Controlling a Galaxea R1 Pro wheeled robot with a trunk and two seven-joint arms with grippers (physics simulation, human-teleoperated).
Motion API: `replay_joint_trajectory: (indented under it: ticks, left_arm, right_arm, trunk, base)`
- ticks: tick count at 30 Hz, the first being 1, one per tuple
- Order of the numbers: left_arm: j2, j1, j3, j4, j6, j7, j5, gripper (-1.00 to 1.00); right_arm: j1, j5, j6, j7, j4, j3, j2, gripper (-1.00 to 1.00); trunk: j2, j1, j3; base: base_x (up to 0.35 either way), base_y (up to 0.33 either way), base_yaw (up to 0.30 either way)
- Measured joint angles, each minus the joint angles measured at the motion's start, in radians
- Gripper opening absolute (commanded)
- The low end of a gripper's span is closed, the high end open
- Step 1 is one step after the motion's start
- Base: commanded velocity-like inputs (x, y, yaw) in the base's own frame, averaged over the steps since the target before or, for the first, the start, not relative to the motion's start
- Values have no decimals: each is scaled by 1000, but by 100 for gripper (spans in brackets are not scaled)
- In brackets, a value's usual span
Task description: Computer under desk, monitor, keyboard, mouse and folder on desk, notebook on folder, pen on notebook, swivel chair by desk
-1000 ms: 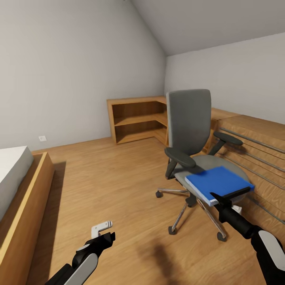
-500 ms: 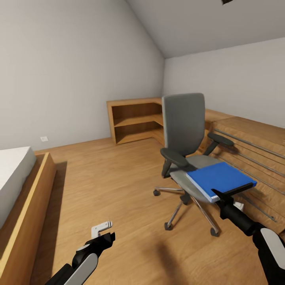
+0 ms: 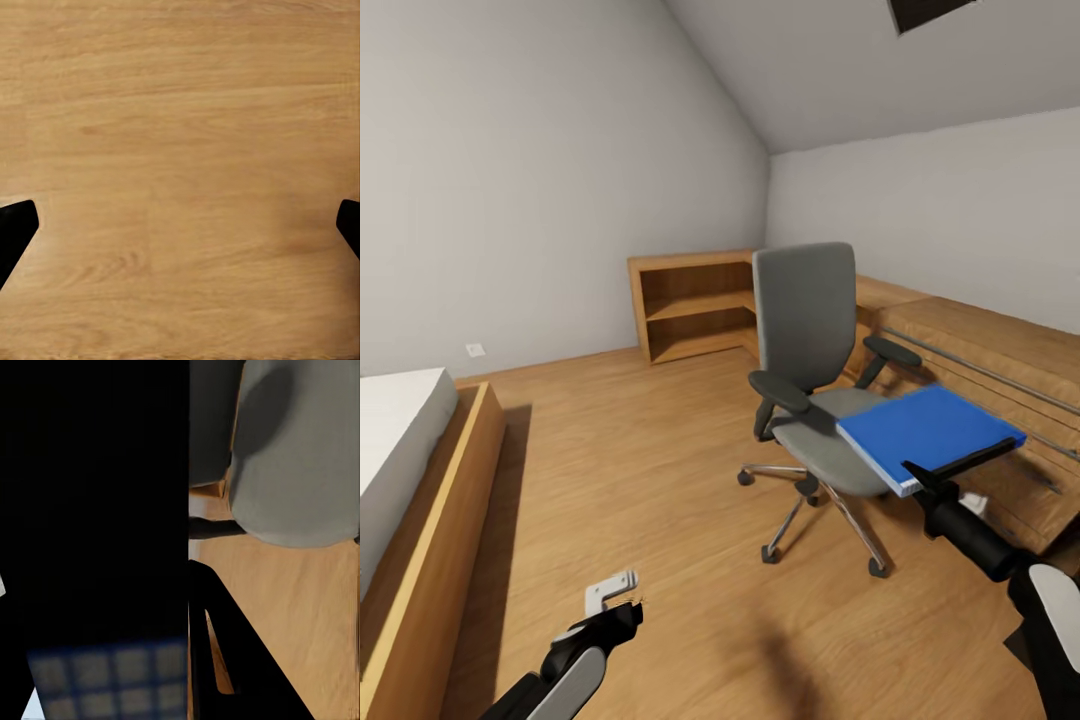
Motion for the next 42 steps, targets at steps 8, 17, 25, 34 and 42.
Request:
replay_joint_trajectory:
  ticks: [8, 17, 25, 34, 42]
  left_arm:
    - [-3, 0, -2, 69, 1, -2, 0, 100]
    - [-5, 0, -4, 107, 0, -3, 0, 100]
    - [-5, 0, -4, 120, -3, -4, -4, 100]
    - [-11, 0, -4, 121, -5, -3, -9, 100]
    - [-11, 0, -3, 121, -5, -1, -9, 100]
  right_arm:
    - [2, 101, 1, -1, -95, -1, 16, -100]
    - [82, 129, 7, -23, -277, -1, 35, -100]
    - [100, 118, 83, -79, -308, -5, 35, -100]
    - [102, 40, 97, -37, -305, -19, 40, -100]
    - [104, -18, 99, -41, -300, -20, 51, -100]
  trunk:
    - [56, -31, 25]
    - [119, -65, 53]
    - [175, -96, 78]
    - [238, -130, 107]
    - [294, -161, 132]
  base:
    - [-7, -3, 0]
    - [0, 0, 0]
    - [0, 0, 0]
    - [0, 0, 0]
    - [0, 0, 0]
